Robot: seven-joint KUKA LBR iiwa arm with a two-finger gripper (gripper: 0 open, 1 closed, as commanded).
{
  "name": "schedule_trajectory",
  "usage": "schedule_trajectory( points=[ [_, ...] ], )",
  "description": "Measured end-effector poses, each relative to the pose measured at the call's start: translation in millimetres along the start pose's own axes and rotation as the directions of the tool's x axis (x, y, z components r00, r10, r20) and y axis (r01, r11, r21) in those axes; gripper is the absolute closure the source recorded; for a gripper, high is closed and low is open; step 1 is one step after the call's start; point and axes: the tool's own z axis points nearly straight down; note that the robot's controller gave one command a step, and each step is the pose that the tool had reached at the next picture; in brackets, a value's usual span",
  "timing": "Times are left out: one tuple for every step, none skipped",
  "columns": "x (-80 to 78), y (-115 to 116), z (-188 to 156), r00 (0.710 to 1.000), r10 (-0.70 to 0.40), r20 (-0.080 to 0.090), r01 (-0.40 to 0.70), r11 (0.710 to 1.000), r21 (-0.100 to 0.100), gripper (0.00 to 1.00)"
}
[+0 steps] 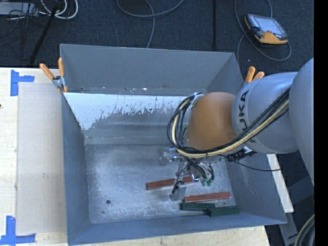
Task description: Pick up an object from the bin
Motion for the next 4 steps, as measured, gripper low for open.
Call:
schedule_trajectory(
  points=[
    [2.8,0.0,30.4,0.984,0.176,-0.002,-0.176,0.984,0.000,0.00],
    [2.9,-0.1,30.8,0.984,0.176,0.000,-0.176,0.984,0.000,0.00],
    [2.4,-0.2,30.1,0.984,0.177,0.002,-0.177,0.984,0.000,1.00],
    [0.7,-0.4,-86.4,0.985,0.175,0.009,-0.175,0.985,-0.001,1.00]
  ],
)
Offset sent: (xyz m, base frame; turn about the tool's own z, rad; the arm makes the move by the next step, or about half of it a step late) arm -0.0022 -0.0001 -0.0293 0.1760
